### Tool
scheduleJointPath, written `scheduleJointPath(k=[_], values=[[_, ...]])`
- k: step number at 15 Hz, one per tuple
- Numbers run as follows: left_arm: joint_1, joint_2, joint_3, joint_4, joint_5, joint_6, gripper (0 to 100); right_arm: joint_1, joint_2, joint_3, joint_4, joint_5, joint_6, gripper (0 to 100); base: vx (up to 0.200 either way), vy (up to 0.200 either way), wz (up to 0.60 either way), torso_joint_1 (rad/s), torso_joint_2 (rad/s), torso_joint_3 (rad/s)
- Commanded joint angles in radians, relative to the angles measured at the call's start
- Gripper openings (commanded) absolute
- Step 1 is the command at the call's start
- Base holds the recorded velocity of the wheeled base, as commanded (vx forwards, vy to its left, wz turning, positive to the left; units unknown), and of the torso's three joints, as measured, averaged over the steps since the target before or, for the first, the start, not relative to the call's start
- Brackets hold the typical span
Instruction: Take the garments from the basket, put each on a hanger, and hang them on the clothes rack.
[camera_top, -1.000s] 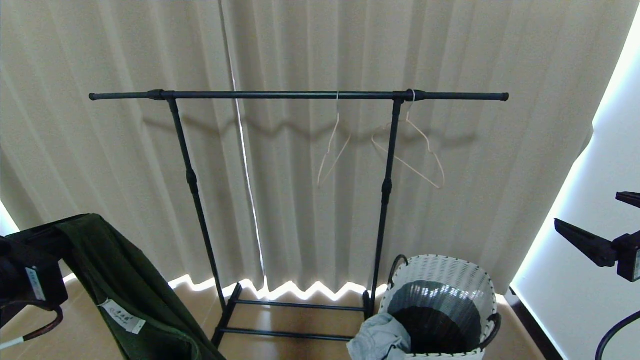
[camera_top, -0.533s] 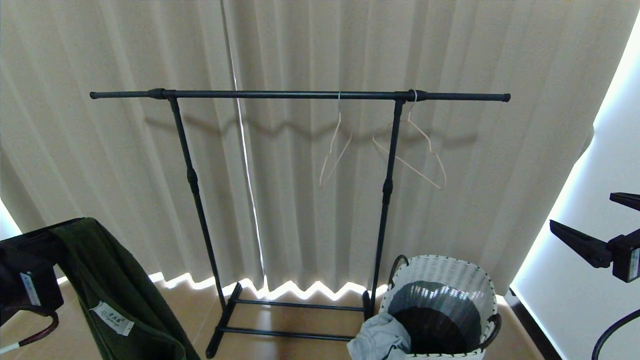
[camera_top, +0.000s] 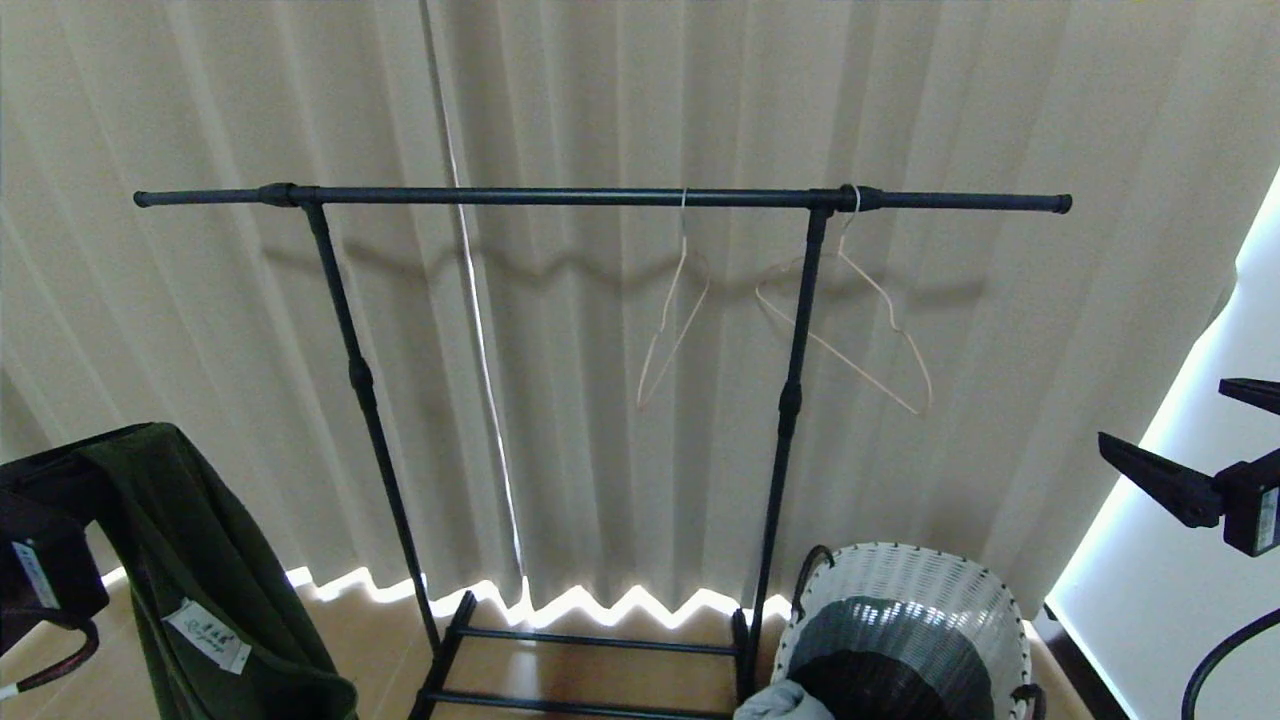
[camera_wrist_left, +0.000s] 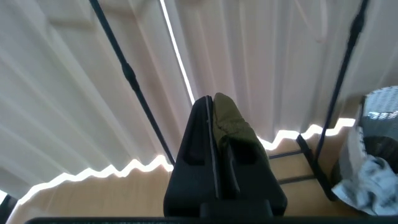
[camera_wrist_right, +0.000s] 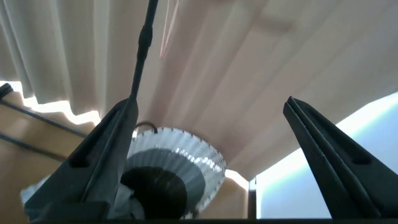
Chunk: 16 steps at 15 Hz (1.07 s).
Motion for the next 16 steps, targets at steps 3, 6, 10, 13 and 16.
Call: scheduleJointPath(k=[3, 6, 10, 13, 16], values=[[0.0, 0.0, 0.007, -0.001, 0.0, 0.001, 0, 0.0, 0.006, -0.011, -0.002, 0.002, 0.001, 100, 0.2, 0.0, 0.0, 0.01, 0.0, 0.001], [0.0, 0.0, 0.031, -0.001, 0.0, 0.001, 0, 0.0, 0.007, -0.018, 0.0, 0.036, 0.004, 100, 0.2, 0.0, 0.0, 0.004, 0.0, 0.004], [0.0, 0.006, 0.04, -0.003, 0.0, 0.001, 0, 0.006, 0.085, -0.095, 0.003, 0.059, 0.036, 100, 0.0, 0.0, 0.0, 0.0, 0.0, 0.0], [0.0, 0.02, 0.048, -0.003, 0.0, -0.002, 0, 0.02, 0.185, -0.213, 0.026, 0.087, 0.122, 100, 0.0, 0.0, 0.0, 0.0, 0.0, 0.0], [0.0, 0.025, 0.05, -0.01, -0.001, -0.002, 0, 0.083, 0.291, -0.399, 0.242, 0.083, 0.138, 100, 0.0, 0.0, 0.0, 0.0, 0.0, 0.0]])
